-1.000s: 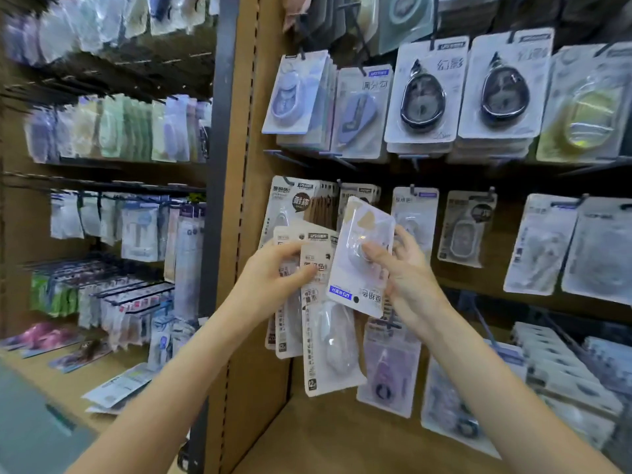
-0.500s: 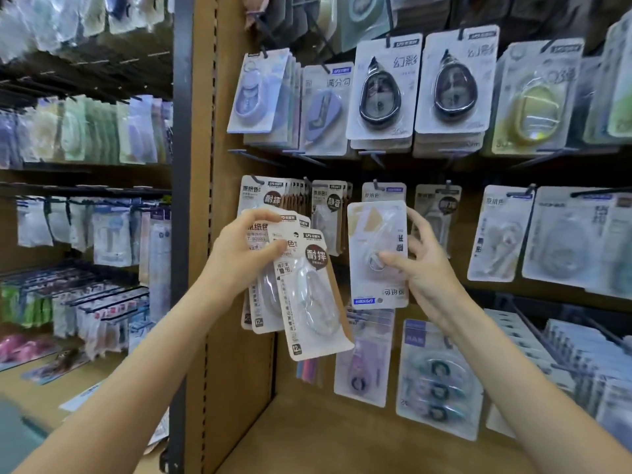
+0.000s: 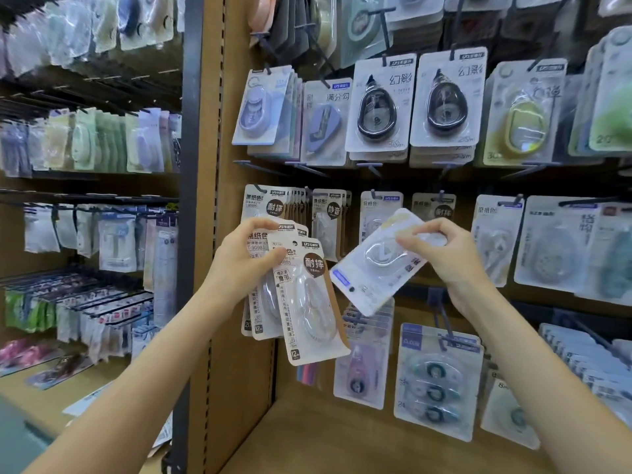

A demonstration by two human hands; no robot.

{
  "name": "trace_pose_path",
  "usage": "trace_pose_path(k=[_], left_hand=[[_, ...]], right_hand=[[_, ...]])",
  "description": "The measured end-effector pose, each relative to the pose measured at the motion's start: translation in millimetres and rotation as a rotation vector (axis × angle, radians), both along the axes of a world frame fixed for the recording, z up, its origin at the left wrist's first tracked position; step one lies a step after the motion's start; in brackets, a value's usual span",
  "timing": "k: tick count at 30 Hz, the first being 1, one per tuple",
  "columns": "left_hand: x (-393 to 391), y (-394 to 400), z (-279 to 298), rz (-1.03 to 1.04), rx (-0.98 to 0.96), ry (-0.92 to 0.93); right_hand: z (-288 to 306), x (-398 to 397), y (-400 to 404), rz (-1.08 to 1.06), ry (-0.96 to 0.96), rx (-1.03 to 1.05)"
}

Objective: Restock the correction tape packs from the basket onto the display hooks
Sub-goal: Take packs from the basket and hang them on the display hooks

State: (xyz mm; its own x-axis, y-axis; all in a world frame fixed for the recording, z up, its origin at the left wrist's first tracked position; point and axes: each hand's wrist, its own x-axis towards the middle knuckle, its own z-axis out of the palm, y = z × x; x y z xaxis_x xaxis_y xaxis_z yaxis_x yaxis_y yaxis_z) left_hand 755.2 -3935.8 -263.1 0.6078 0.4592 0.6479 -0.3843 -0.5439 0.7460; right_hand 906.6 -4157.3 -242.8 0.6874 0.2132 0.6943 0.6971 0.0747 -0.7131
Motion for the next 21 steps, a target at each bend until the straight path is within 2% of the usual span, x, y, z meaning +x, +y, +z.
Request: trace_pose_path(k=[9, 15, 21], left_hand=[[4, -12, -2, -0.005, -0.032, 0.003], [6, -23, 3, -0.041, 0.019, -0.003], [3, -17, 1, -0.032, 0.015, 0.009]], right_hand=[[6, -11, -15, -0.061, 0.059, 0.162], [-12, -19, -10, 0.144, 0.086, 0.011], [-15, -4, 3, 0.027, 0.145, 0.257]])
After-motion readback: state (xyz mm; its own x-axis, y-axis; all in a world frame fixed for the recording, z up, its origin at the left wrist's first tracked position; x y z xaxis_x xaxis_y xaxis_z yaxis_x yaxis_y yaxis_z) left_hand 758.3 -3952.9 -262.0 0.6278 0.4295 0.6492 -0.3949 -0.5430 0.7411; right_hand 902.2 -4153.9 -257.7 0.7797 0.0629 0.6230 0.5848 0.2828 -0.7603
